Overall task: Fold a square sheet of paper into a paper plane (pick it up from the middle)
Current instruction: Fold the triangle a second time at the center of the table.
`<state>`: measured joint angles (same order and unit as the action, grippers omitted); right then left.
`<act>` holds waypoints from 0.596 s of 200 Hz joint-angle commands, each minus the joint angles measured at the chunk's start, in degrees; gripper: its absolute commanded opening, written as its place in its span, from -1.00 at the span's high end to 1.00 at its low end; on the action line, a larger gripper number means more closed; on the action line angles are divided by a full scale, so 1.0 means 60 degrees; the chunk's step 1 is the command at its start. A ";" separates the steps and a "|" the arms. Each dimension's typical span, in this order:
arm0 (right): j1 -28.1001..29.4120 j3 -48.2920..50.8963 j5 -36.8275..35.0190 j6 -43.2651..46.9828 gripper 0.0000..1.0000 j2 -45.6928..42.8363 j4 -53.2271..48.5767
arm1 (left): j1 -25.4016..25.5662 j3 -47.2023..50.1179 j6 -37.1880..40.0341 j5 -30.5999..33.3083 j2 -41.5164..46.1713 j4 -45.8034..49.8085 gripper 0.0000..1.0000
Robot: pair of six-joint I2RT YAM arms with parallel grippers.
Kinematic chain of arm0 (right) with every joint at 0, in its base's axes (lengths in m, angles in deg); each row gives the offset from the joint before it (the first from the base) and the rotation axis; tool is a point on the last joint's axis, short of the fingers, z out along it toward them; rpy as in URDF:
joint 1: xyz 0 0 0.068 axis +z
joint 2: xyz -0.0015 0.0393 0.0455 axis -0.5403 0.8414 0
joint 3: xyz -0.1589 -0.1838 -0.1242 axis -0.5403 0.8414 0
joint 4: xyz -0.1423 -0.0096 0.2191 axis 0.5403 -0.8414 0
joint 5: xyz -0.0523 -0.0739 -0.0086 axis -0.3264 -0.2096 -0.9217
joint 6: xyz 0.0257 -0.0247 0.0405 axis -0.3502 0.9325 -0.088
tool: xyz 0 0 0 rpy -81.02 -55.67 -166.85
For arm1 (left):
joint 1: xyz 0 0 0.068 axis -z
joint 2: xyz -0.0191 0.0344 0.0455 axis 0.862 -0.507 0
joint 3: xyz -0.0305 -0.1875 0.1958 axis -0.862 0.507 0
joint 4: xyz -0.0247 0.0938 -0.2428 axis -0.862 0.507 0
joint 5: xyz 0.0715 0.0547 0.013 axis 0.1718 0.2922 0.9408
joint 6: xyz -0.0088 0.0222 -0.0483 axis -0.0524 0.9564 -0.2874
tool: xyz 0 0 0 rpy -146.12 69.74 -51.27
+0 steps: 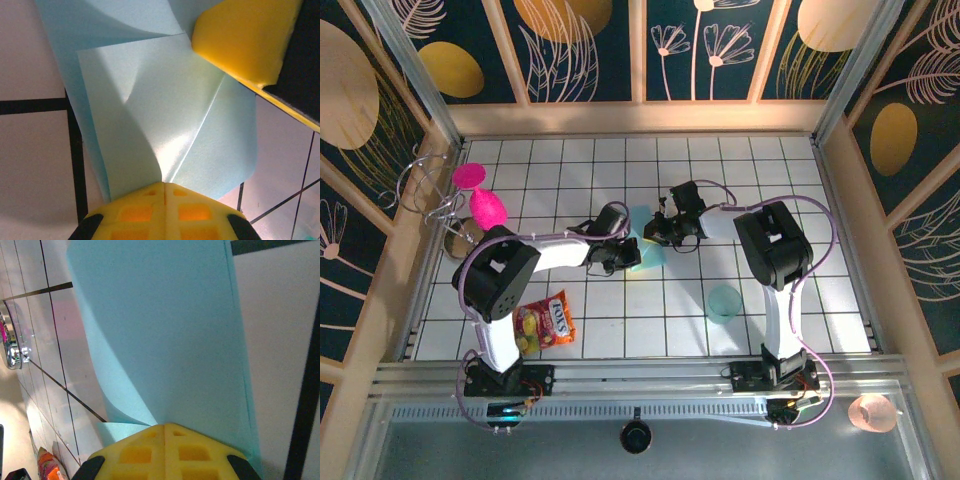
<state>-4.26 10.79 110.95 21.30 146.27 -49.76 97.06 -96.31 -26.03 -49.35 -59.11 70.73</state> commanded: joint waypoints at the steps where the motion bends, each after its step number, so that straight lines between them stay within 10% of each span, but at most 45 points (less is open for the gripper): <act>1: -0.0008 0.0240 -0.1122 0.0161 0.98 0.0806 -0.0949 | 0.0061 0.0729 0.0125 0.0236 -0.0023 0.1148 1.00; 119: -0.0032 0.0356 -0.1020 0.0037 0.98 0.0798 -0.0755 | 0.0147 0.1010 0.0514 0.0399 0.2101 0.1087 1.00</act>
<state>-4.26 10.77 111.08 21.26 146.36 -49.72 97.60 -89.07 -22.67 -48.15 -50.34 76.02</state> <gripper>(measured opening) 0.047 0.043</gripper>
